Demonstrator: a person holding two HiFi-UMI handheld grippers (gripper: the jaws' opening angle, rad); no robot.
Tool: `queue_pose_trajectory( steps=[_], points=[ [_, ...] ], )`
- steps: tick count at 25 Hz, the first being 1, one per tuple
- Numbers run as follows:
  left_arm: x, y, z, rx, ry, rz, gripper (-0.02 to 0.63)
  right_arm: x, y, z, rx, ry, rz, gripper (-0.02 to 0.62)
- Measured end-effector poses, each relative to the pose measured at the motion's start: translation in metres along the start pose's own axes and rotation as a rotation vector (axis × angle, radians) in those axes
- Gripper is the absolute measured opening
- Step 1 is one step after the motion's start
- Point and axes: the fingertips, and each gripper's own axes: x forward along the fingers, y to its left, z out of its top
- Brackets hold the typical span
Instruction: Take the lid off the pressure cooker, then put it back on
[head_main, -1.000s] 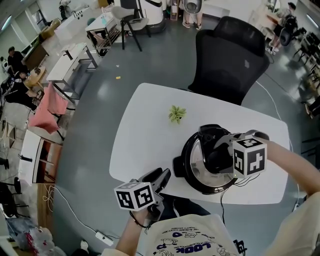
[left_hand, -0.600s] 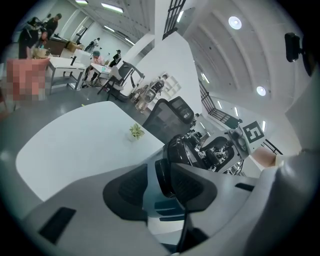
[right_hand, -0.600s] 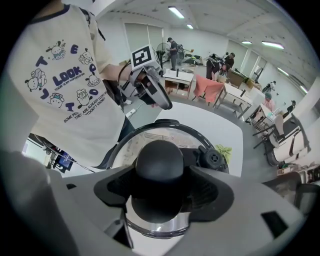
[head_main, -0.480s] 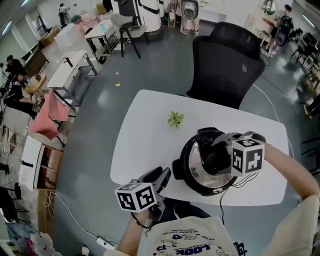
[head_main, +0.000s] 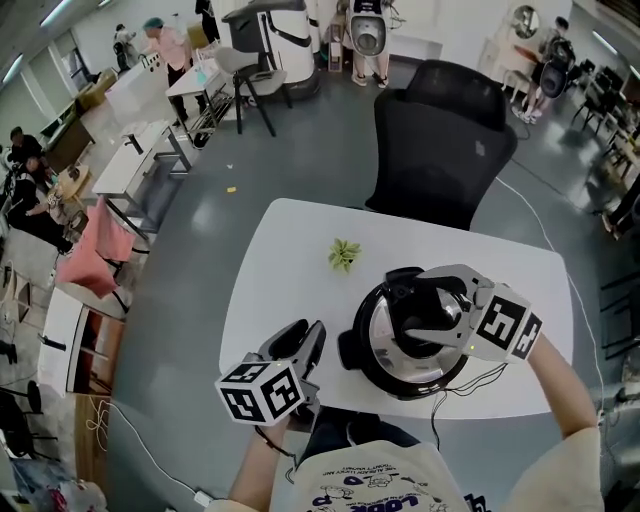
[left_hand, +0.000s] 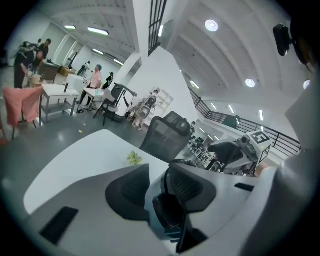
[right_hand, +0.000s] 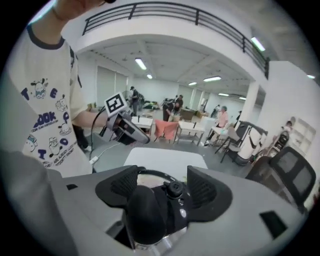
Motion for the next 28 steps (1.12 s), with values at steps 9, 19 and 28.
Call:
queue_pose_trajectory(
  steps=[9,19,28],
  points=[
    [-0.010,-0.032,0.068,0.250,-0.174,0.069,0.074,-0.081,-0.047,0.039,0.217,-0.394,-0.544,0.181],
    [-0.011,-0.071,0.104,0.444,-0.310,0.112,0.014,-0.127,-0.052,0.018,0.427,-0.554,-0.861,0.070],
    [-0.017,-0.091,0.112,0.478,-0.381,0.108,0.014,-0.135,-0.045,0.018,0.478,-0.581,-0.971,0.061]
  ],
)
